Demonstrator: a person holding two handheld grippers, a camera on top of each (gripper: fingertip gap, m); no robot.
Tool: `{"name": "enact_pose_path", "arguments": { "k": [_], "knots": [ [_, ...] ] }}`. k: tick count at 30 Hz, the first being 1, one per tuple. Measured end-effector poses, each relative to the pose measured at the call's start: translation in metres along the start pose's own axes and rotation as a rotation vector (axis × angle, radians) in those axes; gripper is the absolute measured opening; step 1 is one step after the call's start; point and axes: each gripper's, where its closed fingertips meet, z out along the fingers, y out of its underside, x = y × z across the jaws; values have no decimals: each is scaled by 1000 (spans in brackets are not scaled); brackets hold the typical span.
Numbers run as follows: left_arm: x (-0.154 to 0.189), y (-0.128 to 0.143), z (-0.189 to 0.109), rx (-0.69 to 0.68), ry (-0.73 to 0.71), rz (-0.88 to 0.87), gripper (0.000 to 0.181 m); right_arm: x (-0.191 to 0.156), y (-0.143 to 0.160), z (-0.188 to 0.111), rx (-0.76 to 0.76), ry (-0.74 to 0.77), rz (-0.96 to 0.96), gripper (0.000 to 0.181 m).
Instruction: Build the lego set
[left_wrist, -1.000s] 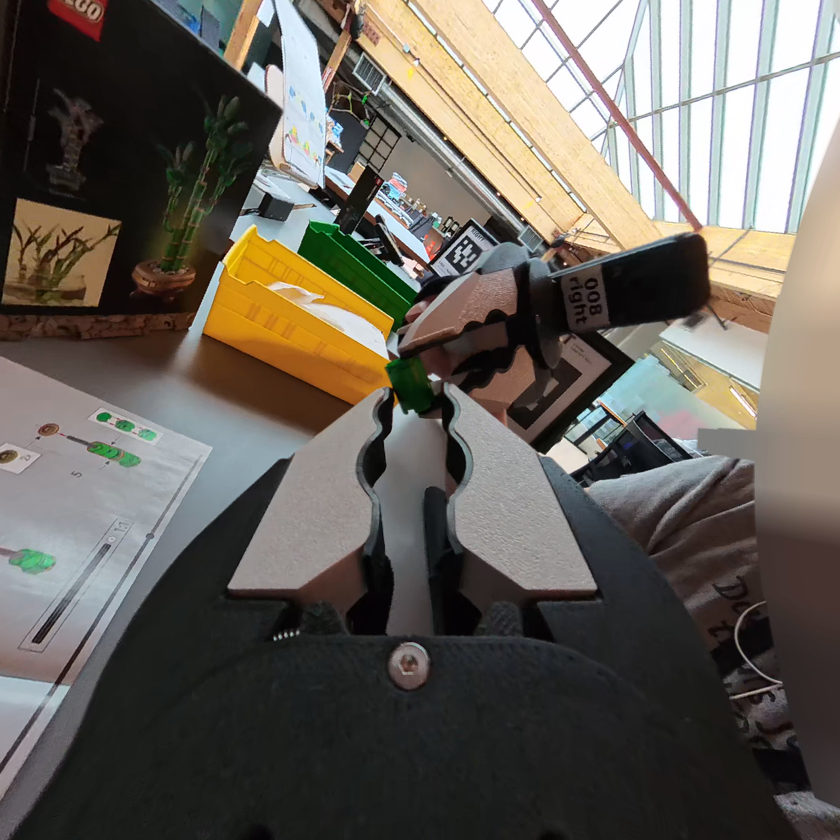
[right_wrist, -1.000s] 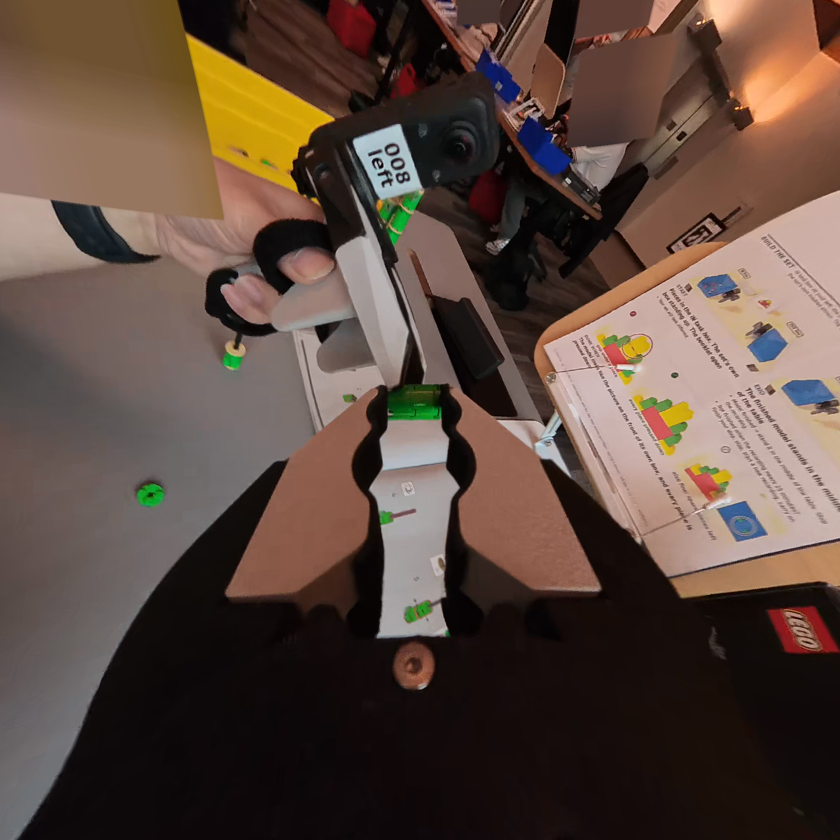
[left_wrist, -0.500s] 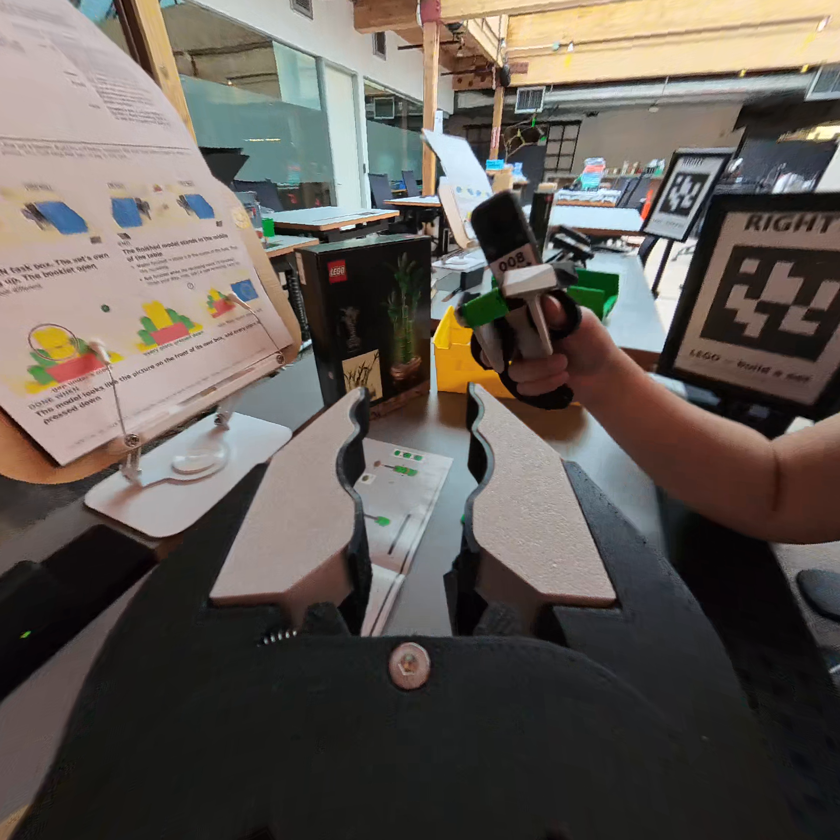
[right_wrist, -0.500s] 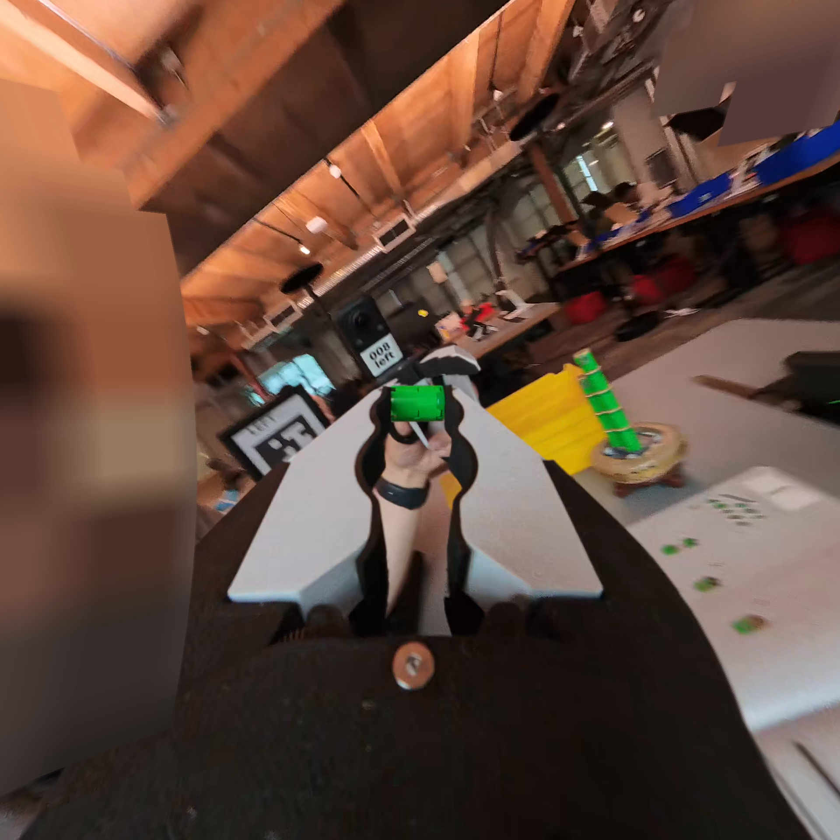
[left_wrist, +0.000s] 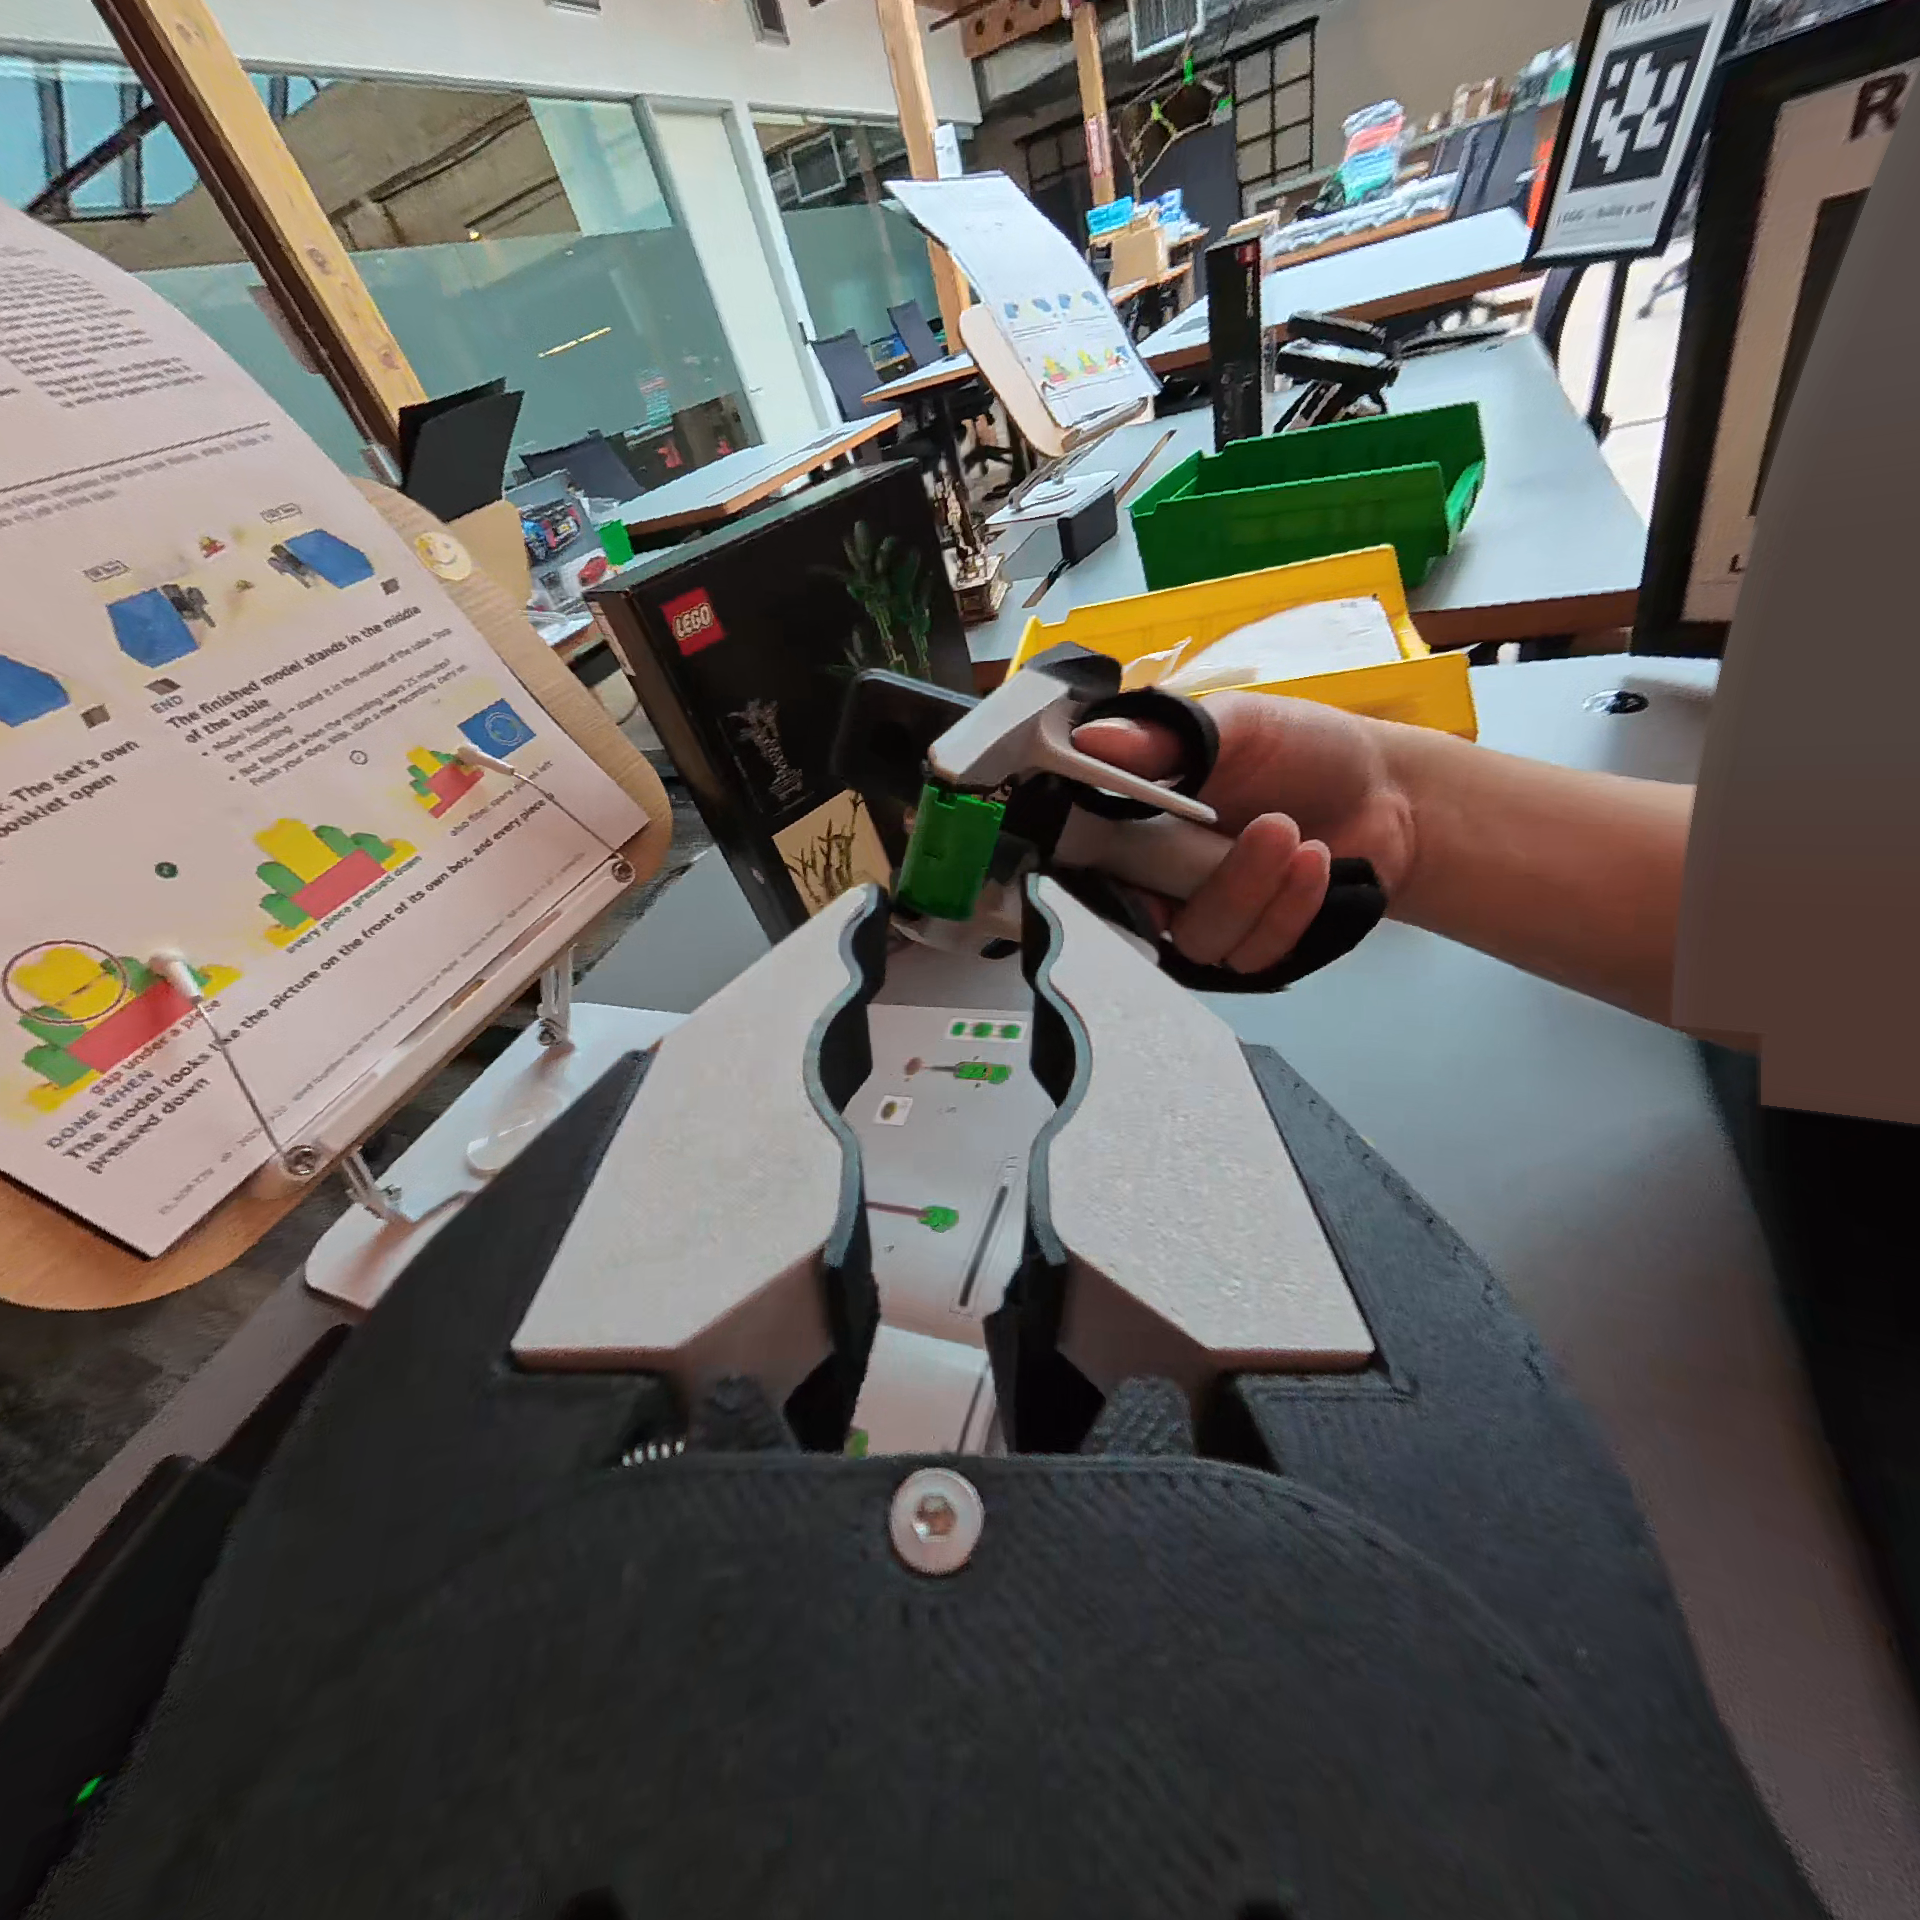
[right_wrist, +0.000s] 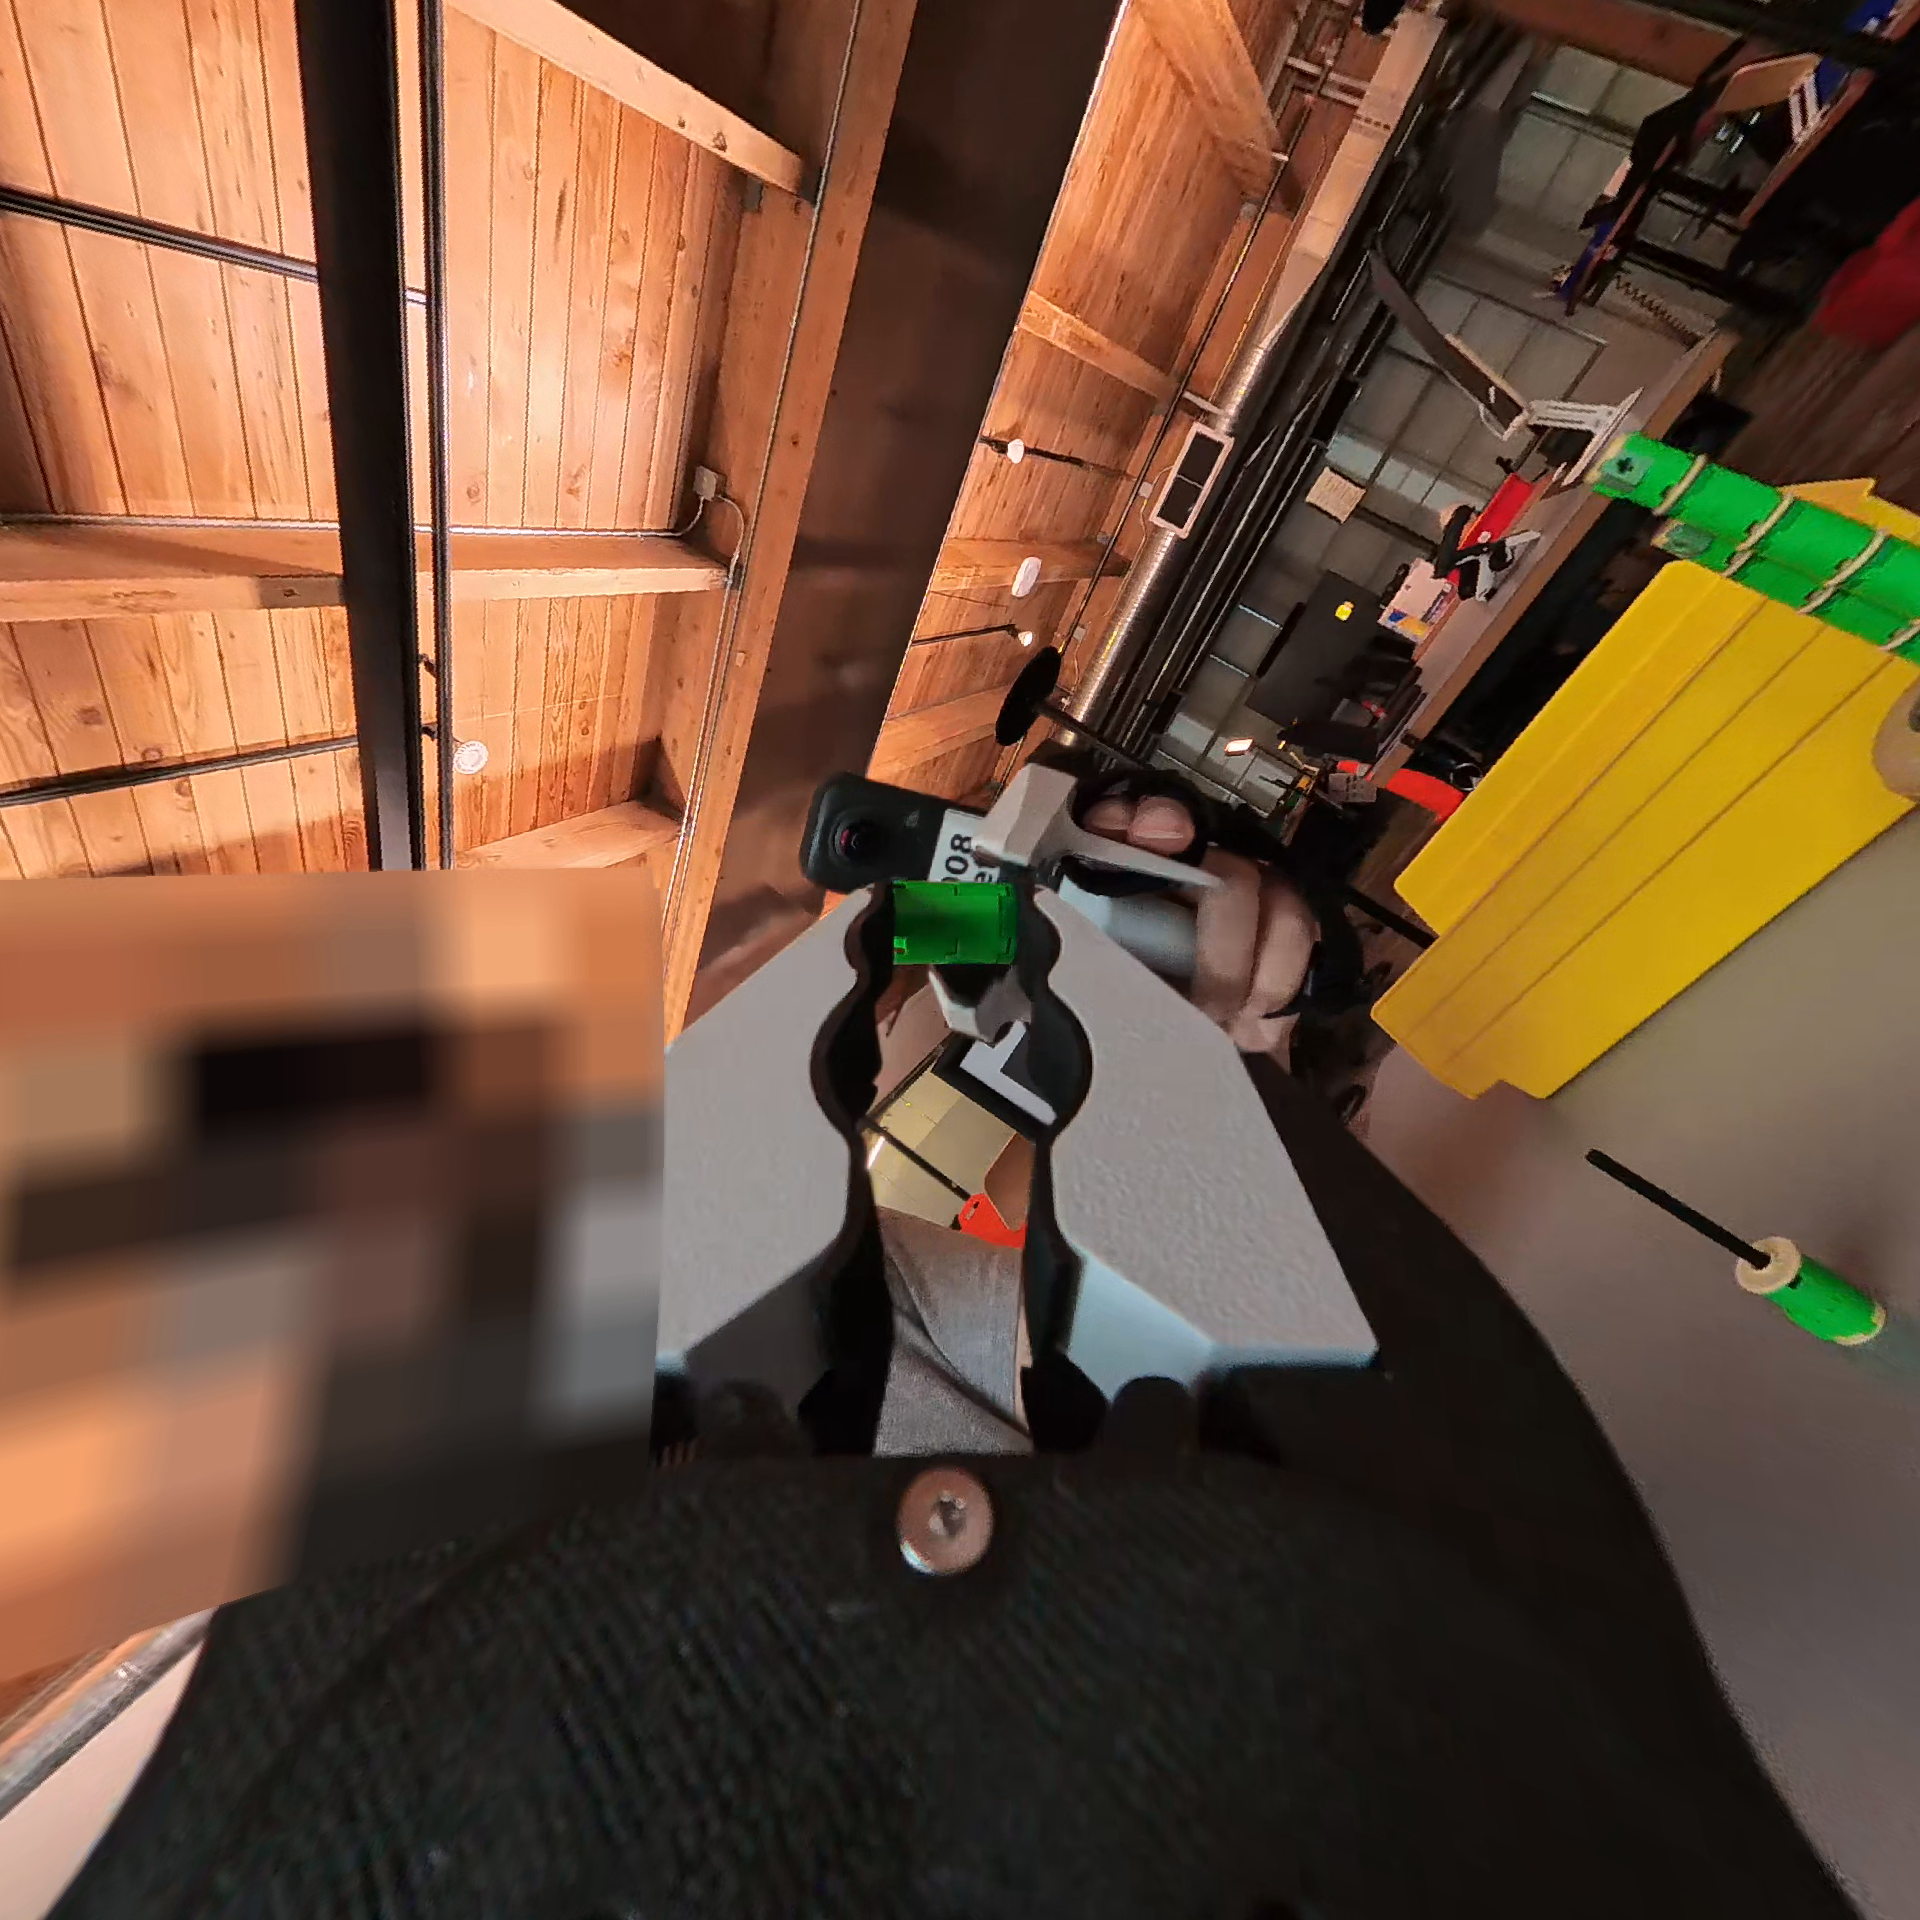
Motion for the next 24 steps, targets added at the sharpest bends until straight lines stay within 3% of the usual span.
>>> {"name": "enact_pose_path", "arguments": {
  "k": [1,6,9,13,16,24],
  "knots": [
    [-2,3,1,-14,-25,30,24,1,1,0,-9,4,6,22],
    [-1,10,6,-44,-51,85,15,9,5,1,-29,37,8,24],
    [-1,11,5,-43,-8,-5,14,11,8,2,-74,101,-105,32],
    [6,0,-4,44,211,-351,14,4,27,5,-270,244,-622,42],
    [16,-6,-14,76,412,-579,14,-2,24,5,-258,316,-897,49],
    [24,2,-9,27,483,-682,14,0,23,6,-224,223,-740,22]
  ]
}}
